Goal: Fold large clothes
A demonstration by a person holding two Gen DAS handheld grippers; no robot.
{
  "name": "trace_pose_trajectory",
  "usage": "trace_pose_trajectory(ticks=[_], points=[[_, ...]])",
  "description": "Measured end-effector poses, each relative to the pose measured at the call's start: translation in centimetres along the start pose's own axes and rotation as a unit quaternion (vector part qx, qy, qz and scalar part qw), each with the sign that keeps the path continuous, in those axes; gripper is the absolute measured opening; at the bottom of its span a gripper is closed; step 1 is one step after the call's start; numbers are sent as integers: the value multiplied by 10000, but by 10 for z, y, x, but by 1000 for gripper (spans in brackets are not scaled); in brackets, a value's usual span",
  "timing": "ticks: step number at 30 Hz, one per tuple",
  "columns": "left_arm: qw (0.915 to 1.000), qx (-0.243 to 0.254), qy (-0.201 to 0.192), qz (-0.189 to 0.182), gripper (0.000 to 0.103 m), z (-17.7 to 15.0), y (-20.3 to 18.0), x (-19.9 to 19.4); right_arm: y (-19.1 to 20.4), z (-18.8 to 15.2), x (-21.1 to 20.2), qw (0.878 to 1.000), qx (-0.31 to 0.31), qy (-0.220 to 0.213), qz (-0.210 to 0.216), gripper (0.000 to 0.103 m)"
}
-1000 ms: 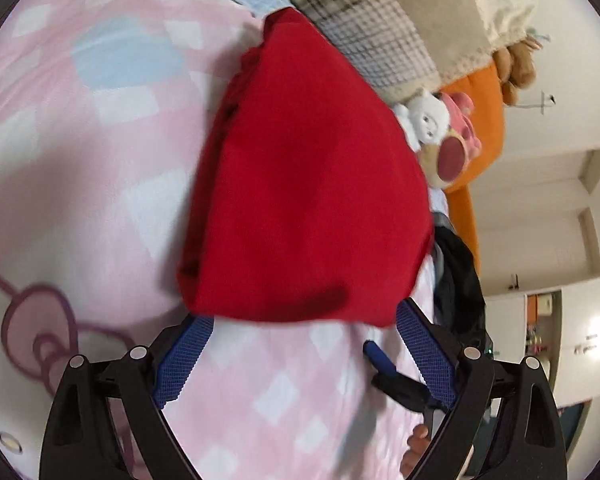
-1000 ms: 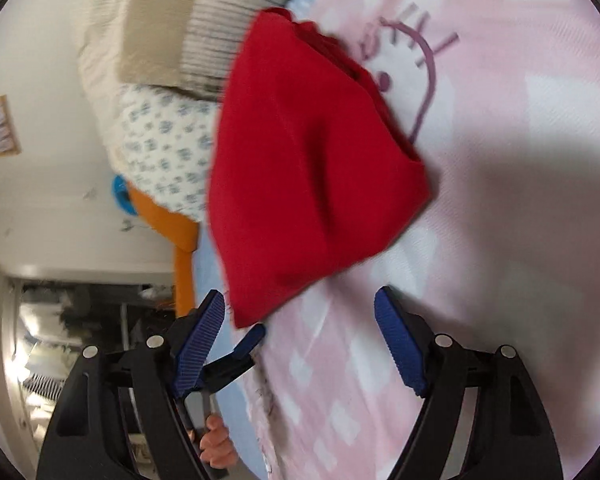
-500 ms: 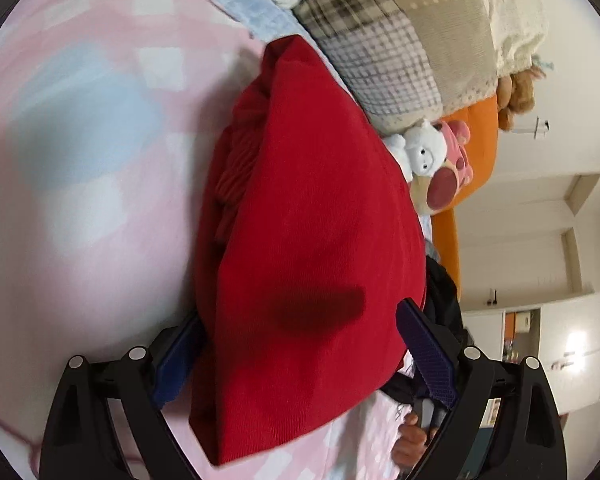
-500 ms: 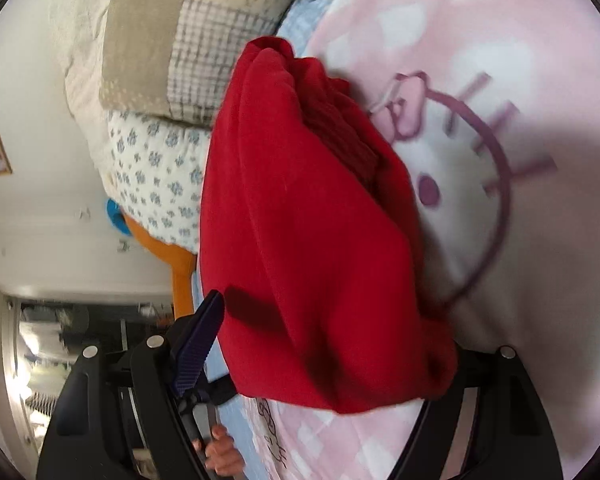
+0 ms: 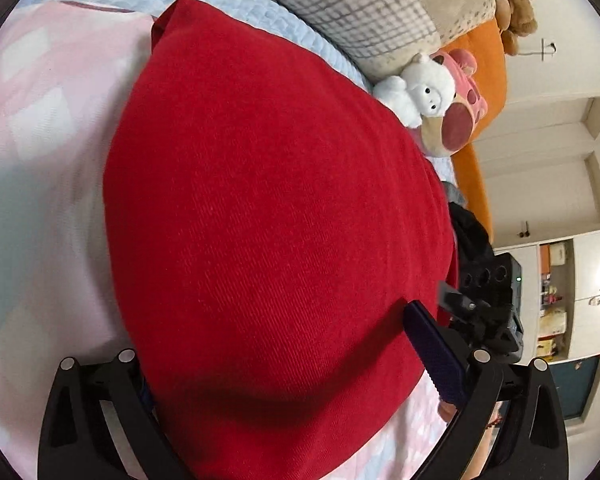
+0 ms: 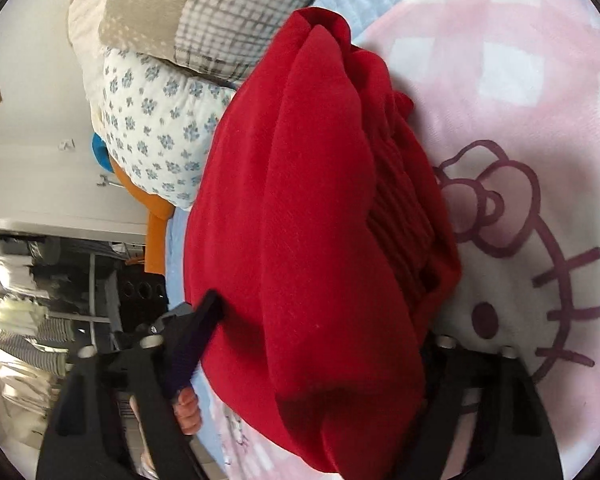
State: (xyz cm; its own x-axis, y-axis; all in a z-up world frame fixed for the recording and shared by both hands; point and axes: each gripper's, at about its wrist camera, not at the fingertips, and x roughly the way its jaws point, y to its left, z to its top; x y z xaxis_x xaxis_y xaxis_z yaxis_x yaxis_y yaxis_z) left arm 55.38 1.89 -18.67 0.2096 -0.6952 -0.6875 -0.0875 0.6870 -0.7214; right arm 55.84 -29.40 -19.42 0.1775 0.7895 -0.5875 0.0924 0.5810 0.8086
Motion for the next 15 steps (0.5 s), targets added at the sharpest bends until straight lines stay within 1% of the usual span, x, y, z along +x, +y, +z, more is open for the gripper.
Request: trace_pose_trajectory(ticks=[2, 3, 4, 5, 6, 7, 9, 12, 15], points=[[10000, -12, -74, 39, 75, -1, -4, 0, -2, -3, -2, 9999, 51, -50, 118, 45], [9999, -22, -110, 56, 64, -3, -4, -1, 0, -4, -4, 9999, 15, -80, 143, 37], [9998, -9, -168, 81, 59, -4, -7, -3, 3, -6, -7, 9997, -79, -163, 143, 35], [9997, 23, -196, 132, 50, -5, -11, -5, 9, -9, -8, 9995, -200, -229, 62, 33], [9996, 49, -220, 159, 44, -3, -15, -5, 15, -9, -6, 9992, -279, -274, -25, 32], [9995, 82, -237, 177, 42, -3, -18, -8, 21, -10, -6, 9989, -344, -313, -63, 31], [9995, 126, -273, 87, 36, -3, -24, -15, 30, -12, -8, 9983, -442, -380, -63, 30], [9988, 278, -403, 56, 35, -6, -41, -32, 46, -19, -18, 9974, -526, -493, 30, 29], [9973, 506, -520, 61, 36, -15, -64, -65, 72, -30, -31, 9959, -711, -531, 151, 29]])
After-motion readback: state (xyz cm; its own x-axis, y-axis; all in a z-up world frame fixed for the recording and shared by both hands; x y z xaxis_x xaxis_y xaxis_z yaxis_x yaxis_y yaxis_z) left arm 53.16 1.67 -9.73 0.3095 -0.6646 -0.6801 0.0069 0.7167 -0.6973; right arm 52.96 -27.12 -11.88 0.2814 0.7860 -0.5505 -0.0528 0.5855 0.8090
